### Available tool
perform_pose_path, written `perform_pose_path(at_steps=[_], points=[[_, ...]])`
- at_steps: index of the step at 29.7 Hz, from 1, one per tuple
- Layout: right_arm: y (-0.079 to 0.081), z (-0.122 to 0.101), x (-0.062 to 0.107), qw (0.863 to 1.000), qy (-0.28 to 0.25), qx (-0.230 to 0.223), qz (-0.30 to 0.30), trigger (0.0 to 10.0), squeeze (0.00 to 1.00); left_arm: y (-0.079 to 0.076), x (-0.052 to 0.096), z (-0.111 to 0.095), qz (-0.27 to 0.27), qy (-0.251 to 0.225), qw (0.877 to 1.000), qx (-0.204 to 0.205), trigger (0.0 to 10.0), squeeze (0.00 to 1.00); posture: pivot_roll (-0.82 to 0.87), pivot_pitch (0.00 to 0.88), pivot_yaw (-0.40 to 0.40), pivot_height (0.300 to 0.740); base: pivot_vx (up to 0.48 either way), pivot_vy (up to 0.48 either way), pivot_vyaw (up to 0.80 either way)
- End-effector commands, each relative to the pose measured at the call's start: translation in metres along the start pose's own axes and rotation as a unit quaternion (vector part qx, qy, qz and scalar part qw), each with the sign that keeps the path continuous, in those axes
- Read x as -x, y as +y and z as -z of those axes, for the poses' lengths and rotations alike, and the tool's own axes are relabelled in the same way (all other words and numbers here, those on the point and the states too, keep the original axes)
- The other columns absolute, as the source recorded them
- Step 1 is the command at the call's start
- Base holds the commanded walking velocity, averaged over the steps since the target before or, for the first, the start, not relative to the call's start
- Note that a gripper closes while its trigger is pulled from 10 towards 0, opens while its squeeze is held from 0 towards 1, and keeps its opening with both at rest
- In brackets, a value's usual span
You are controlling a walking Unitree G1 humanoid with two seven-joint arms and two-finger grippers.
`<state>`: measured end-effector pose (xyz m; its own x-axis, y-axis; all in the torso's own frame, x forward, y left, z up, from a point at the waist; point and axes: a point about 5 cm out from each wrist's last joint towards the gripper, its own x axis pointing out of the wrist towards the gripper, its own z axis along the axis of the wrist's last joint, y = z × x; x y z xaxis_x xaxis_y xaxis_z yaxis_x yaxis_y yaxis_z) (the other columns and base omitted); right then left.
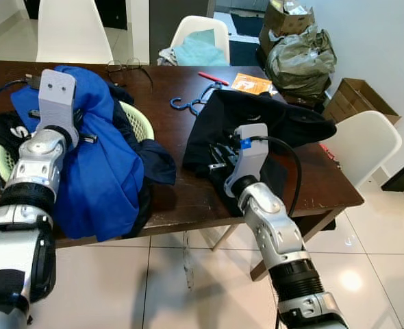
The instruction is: Hang hanger
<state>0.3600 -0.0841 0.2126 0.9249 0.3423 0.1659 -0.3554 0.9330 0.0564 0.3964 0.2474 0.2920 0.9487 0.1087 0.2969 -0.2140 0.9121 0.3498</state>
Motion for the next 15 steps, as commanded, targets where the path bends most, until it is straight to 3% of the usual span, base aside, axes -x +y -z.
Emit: perform_pose_path(at_steps=[1, 3, 5, 8, 9, 11, 12, 13, 14, 15], points=[[-0.002, 0.005, 0.004, 1.000, 0.003, -0.005, 0.005, 10.0, 0.00, -0.004, 0.000, -0.008, 0.000, -0.020, 1.000, -0.015, 0.0, 0.00, 0.06, 0.186, -0.104, 0.740, 0.000, 0.000, 0.00], [-0.001, 0.006, 0.004, 1.000, 0.003, -0.007, 0.006, 10.0, 0.00, -0.011, 0.006, -0.021, -0.005, -0.053, 0.998, -0.015, 0.0, 0.00, 0.07, 0.178, -0.097, 0.740, 0.000, 0.000, 0.00], [-0.001, 0.006, 0.004, 1.000, 0.003, -0.007, 0.006, 10.0, 0.00, -0.011, 0.006, -0.021, -0.005, -0.053, 0.998, -0.015, 0.0, 0.00, 0.07, 0.178, -0.097, 0.740, 0.000, 0.000, 0.00], [0.004, 0.009, 0.007, 1.000, 0.003, -0.014, 0.008, 10.0, 0.00, -0.032, 0.029, -0.064, -0.008, -0.151, 0.988, -0.011, 0.0, 0.00, 0.07, 0.167, -0.082, 0.740, 0.000, 0.000, 0.00], [0.004, 0.009, 0.007, 1.000, 0.003, -0.014, 0.008, 10.0, 0.00, -0.032, 0.029, -0.064, -0.008, -0.151, 0.988, -0.011, 0.0, 0.00, 0.07, 0.167, -0.082, 0.740, 0.000, 0.000, 0.00], [0.004, 0.010, 0.008, 1.000, 0.001, -0.018, 0.012, 10.0, 0.00, -0.050, 0.045, -0.101, 0.038, -0.256, 0.965, 0.037, 0.0, 0.00, 0.08, 0.158, -0.074, 0.740, 0.000, 0.000, 0.00], [0.004, 0.010, 0.008, 1.000, 0.001, -0.018, 0.012, 10.0, 0.00, -0.050, 0.045, -0.101, 0.038, -0.256, 0.965, 0.037, 0.0, 0.00, 0.08, 0.158, -0.074, 0.740, 0.000, 0.000, 0.00], [0.001, 0.009, 0.009, 1.000, -0.005, -0.021, 0.022, 10.0, 0.00, -0.063, 0.070, -0.134, 0.070, -0.382, 0.922, 0.008, 0.0, 0.00, 0.08, 0.144, -0.061, 0.740, 0.000, 0.000, 0.00], [0.000, 0.008, 0.009, 0.999, -0.008, -0.021, 0.025, 10.0, 0.00, -0.066, 0.076, -0.139, 0.071, -0.407, 0.910, -0.014, 0.0, 0.00, 0.08, 0.142, -0.059, 0.740, 0.000, 0.000, 0.00], [0.000, 0.008, 0.009, 0.999, -0.008, -0.021, 0.025, 10.0, 0.00, -0.066, 0.076, -0.139, 0.071, -0.407, 0.910, -0.014, 0.0, 0.00, 0.08, 0.142, -0.059, 0.740, 0.000, 0.000, 0.00]])
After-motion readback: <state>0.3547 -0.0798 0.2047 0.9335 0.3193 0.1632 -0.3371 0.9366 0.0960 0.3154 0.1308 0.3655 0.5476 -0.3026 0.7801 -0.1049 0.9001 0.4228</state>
